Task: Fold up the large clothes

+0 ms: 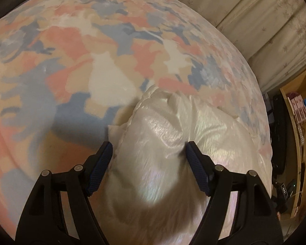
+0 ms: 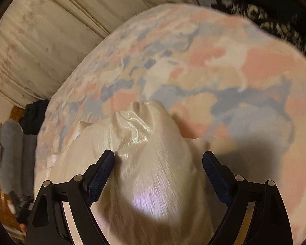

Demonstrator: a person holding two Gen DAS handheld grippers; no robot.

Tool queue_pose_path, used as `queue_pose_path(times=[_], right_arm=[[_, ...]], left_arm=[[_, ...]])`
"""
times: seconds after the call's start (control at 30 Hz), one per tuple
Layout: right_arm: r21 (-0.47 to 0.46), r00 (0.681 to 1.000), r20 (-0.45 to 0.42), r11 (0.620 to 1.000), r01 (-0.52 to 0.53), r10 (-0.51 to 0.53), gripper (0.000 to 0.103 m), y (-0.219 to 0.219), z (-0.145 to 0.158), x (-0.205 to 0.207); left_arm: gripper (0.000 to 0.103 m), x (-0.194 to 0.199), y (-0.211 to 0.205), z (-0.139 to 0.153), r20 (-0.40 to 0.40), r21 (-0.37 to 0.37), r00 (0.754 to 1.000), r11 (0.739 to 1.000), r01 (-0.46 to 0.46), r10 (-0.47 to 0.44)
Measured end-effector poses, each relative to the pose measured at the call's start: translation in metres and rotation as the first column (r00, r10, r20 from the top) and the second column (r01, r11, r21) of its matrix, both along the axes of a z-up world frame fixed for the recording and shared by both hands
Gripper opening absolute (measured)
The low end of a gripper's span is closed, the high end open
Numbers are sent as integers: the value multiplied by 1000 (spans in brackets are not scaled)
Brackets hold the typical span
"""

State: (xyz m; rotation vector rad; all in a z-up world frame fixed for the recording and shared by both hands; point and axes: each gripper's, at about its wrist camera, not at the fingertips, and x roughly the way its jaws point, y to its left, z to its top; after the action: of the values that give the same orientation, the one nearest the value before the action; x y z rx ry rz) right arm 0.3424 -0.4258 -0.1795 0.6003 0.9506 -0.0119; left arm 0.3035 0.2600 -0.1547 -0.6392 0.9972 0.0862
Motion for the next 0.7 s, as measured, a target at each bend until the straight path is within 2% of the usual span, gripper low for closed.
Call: queue_pose_path(times=[0.03,0.07,0.1,0.13,0.17,0.23,0.3,0.37,0.43,0.5,0.63,0.7], right_arm=[[12,1000,6,1000,-2,2,68,2,0,-3],[-5,1000,12,1000,-16,17,47,5,-1,2],[-76,1000,12,997,-22,23,27,12,2,4],[-124,999,26,992,-29,33,20,17,7,5],[-150,998,51,988,-39,47,16,23,16,3],[-204,994,106,979,-6,28,15,29,30,-2],[-257,992,123,966,37,-5,15,33,32,-2],[-319,997,78,946,51,-27,15,39,19,3],[-373,998,36,926,54,-43,17,45,3,8],[-378,998,27,923,68,-63,17,47,-10,13],[-399,998,17,915,62,-61,20,49,-17,17],[-395,998,6,917,59,-61,34,47,-17,16]], left_arm=[[39,2,-5,2,11,37,1000,999,1,-2],[33,4,-11,6,18,80,1000,997,12,-13],[24,4,-21,12,36,147,999,989,21,-27],[19,3,-31,19,57,218,998,976,23,-36],[18,3,-40,24,66,274,997,961,19,-39],[16,2,-56,30,72,378,997,926,7,-37],[16,6,-66,26,52,443,999,897,-13,-12],[17,9,-73,15,32,479,999,877,-32,19],[18,11,-83,4,25,559,999,828,-40,32],[18,13,-89,-3,25,594,999,803,-46,39],[18,15,-90,-6,17,604,999,796,-40,38],[19,14,-90,-5,19,593,999,804,-41,37]])
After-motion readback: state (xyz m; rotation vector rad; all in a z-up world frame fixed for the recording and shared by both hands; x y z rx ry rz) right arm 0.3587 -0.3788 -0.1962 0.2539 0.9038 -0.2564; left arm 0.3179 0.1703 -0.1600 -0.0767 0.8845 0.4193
